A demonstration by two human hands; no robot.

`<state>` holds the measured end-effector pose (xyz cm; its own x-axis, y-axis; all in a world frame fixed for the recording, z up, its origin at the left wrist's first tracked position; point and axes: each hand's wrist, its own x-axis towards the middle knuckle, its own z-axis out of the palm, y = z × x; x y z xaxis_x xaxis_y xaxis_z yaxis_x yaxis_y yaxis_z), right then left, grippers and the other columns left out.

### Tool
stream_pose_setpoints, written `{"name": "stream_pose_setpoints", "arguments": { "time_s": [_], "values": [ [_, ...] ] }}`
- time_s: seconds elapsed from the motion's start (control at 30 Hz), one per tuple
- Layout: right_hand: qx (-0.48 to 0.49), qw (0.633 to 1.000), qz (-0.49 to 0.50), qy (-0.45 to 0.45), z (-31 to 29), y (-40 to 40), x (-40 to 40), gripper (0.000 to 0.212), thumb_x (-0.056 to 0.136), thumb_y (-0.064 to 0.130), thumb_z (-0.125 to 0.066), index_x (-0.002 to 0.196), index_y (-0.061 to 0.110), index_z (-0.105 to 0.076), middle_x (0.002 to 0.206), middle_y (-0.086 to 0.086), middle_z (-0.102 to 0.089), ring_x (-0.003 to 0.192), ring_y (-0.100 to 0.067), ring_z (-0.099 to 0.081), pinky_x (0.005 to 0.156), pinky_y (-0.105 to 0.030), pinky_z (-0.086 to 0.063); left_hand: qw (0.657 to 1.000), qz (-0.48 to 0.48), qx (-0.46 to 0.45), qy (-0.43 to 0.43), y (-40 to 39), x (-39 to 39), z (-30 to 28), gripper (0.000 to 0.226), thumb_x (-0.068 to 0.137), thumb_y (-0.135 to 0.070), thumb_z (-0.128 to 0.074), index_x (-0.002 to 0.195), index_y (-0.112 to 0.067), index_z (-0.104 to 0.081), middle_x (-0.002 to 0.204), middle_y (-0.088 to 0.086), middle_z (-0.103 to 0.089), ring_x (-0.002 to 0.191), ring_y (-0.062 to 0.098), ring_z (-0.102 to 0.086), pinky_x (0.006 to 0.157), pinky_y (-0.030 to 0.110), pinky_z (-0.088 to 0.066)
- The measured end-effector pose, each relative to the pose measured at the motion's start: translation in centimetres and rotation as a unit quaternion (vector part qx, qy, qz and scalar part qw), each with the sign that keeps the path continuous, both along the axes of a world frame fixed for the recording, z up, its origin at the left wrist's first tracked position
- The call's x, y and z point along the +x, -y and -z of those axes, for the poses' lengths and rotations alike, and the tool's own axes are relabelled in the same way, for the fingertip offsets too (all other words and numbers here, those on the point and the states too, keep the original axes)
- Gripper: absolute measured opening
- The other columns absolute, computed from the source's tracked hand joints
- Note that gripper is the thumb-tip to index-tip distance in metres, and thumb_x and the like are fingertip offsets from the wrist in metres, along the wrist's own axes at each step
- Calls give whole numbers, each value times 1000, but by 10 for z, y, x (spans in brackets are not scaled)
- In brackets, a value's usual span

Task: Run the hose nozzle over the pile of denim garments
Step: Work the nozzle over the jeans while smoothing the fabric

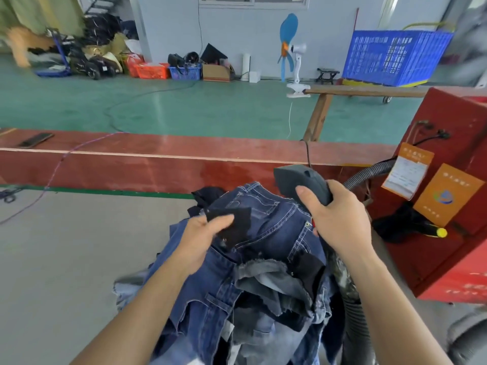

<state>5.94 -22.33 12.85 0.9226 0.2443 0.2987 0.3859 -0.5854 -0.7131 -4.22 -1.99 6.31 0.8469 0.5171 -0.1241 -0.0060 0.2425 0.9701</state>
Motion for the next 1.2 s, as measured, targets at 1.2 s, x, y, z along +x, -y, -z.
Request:
{"name": "stream_pose_setpoints", "arguments": {
  "time_s": [1.2],
  "values": [
    [106,991,84,9,-5,31,16,40,86,54,-59,70,20,-46,61,0,-55,58,-25,-55,53,-34,-39,946,-65,100,303,21,30,-110,72,72,-4,-64,134,-30,-41,118,-5,-64,102,3,-66,85,19,-51]
  ]
}}
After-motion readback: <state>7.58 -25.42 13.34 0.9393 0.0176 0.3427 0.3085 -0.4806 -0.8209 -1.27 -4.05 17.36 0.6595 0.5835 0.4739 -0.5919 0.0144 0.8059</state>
